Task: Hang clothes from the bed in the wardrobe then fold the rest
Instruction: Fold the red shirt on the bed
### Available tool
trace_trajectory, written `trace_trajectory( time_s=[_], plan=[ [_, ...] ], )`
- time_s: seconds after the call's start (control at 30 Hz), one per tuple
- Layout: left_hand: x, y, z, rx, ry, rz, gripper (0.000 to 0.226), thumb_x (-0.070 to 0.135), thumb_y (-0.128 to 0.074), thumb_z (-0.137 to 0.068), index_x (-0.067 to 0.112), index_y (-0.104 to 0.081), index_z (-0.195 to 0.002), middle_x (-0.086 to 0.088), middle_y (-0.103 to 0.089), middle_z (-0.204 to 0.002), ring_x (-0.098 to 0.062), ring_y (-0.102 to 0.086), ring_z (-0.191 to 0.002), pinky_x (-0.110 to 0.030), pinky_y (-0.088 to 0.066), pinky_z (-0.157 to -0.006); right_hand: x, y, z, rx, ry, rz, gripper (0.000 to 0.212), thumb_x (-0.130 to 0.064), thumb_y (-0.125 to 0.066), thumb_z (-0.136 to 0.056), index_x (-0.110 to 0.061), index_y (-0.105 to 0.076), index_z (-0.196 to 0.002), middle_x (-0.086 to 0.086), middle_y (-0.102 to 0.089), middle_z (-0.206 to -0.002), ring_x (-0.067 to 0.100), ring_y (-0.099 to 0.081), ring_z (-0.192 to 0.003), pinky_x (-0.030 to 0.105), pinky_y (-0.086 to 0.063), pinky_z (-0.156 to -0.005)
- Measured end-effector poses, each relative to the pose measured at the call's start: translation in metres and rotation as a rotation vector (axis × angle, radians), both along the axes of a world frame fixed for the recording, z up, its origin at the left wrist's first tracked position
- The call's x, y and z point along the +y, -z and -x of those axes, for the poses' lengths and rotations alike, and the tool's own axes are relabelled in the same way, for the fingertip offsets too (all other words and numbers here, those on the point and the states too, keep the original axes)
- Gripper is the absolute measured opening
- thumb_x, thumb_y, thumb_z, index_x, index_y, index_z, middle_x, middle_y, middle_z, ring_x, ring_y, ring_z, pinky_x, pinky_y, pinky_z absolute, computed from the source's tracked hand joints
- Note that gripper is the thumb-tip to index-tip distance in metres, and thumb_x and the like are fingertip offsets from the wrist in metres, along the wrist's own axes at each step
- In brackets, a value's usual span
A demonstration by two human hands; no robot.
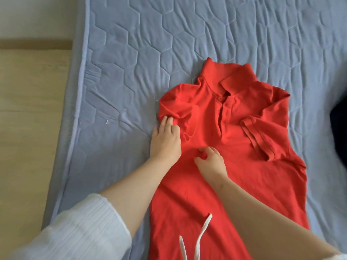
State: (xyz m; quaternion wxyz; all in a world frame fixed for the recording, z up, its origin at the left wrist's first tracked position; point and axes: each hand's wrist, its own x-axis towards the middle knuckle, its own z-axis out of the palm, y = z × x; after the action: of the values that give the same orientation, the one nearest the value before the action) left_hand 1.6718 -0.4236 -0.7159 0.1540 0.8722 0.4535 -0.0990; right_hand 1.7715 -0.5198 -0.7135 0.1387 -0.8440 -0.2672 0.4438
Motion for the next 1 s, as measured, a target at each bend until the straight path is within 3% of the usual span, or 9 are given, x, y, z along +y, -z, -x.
trace_trajectory(
  time_s=[0.1,0.17,0.27,0.4,0.6,0.67,0.77,0.83,1.0],
  plan=[
    [0.011,0.01,-0.004,0.236,-0.06,0.209,0.074,0.056,-0.05,-0.085,0.007,-0.03,-0.137,-0.01,-0.012,-0.156,-0.029,-0.004,-0.144,-0.05,-0.012,-0.112,-0.003,0.002,-0.005,0.03,-0.008,-0.017,0.043,-0.02,-0.056,-0.082,-0.019,-0.054,-0.126,-0.002,-0.047,-0.133,0.021,-0.041,-0.126,0.036,-0.033,-0.105],
    [0.019,0.008,-0.009,0.164,-0.191,0.321,0.076,0.072,-0.04,-0.079,0.012,-0.045,-0.126,-0.009,-0.027,-0.15,-0.031,-0.02,-0.14,-0.049,-0.019,-0.11,-0.006,0.004,-0.008,0.047,-0.014,-0.034,0.044,-0.019,-0.056,-0.082,-0.019,-0.054,-0.126,-0.002,-0.049,-0.131,0.021,-0.043,-0.123,0.036,-0.034,-0.104],
    [0.037,0.003,-0.018,-0.27,-0.627,0.229,0.039,0.053,-0.047,-0.088,0.014,-0.053,-0.093,-0.013,-0.05,-0.119,-0.033,-0.046,-0.116,-0.037,-0.034,-0.096,-0.01,0.007,-0.012,0.064,-0.011,-0.047,0.044,-0.018,-0.057,-0.082,-0.018,-0.054,-0.126,-0.001,-0.049,-0.132,0.021,-0.043,-0.123,0.036,-0.035,-0.104],
    [0.059,0.007,-0.025,-0.376,-1.066,0.39,0.055,0.026,-0.066,-0.084,0.007,-0.04,-0.129,-0.017,-0.042,-0.134,-0.033,-0.046,-0.12,-0.035,-0.04,-0.099,-0.01,0.006,-0.013,0.091,0.028,-0.067,0.048,-0.017,-0.055,-0.083,-0.018,-0.049,-0.13,0.001,-0.046,-0.134,0.021,-0.042,-0.123,0.036,-0.034,-0.105],
    [0.063,0.0,-0.021,-0.452,-1.014,0.608,0.034,0.02,-0.067,-0.084,0.004,-0.054,-0.111,-0.014,-0.06,-0.116,-0.026,-0.058,-0.098,-0.031,-0.047,-0.081,-0.008,-0.014,0.009,-0.161,0.01,-0.132,0.032,-0.015,-0.051,-0.082,-0.013,-0.054,-0.114,0.012,-0.049,-0.11,0.033,-0.048,-0.105,0.038,-0.041,-0.084],
    [0.063,-0.004,-0.017,-0.471,-1.019,0.661,0.033,0.02,-0.066,-0.085,0.006,-0.052,-0.111,-0.014,-0.059,-0.119,-0.027,-0.059,-0.102,-0.037,-0.05,-0.087,-0.007,-0.021,0.025,-0.008,-0.025,-0.111,0.023,-0.016,-0.05,-0.083,-0.013,-0.053,-0.106,0.012,-0.053,-0.107,0.033,-0.052,-0.1,0.036,-0.041,-0.079],
    [0.062,-0.008,-0.011,-0.448,-0.984,0.774,0.021,0.015,-0.063,-0.087,0.014,-0.048,-0.102,-0.009,-0.057,-0.119,-0.023,-0.058,-0.097,-0.034,-0.053,-0.071,-0.012,-0.024,0.053,0.209,-0.029,-0.038,0.01,-0.014,-0.048,-0.084,-0.018,-0.047,-0.093,0.014,-0.06,-0.103,0.033,-0.056,-0.097,0.033,-0.04,-0.073],
    [0.061,-0.01,-0.009,-0.422,-0.929,0.838,0.029,0.01,-0.061,-0.089,0.013,-0.048,-0.115,-0.007,-0.057,-0.121,-0.018,-0.056,-0.095,-0.029,-0.049,-0.068,-0.015,-0.02,0.069,0.27,-0.024,0.019,0.009,-0.014,-0.046,-0.085,-0.016,-0.046,-0.093,0.015,-0.06,-0.103,0.033,-0.056,-0.097,0.032,-0.04,-0.072],
    [0.055,0.003,0.0,-0.409,-0.905,0.794,0.034,0.007,-0.058,-0.09,0.008,-0.049,-0.123,-0.009,-0.057,-0.125,-0.02,-0.056,-0.099,-0.031,-0.047,-0.082,-0.035,-0.003,0.109,0.287,-0.052,0.168,0.034,-0.031,-0.052,-0.088,-0.011,-0.044,-0.115,0.012,-0.052,-0.118,0.032,-0.05,-0.11,0.037,-0.042,-0.084]
  ],
)
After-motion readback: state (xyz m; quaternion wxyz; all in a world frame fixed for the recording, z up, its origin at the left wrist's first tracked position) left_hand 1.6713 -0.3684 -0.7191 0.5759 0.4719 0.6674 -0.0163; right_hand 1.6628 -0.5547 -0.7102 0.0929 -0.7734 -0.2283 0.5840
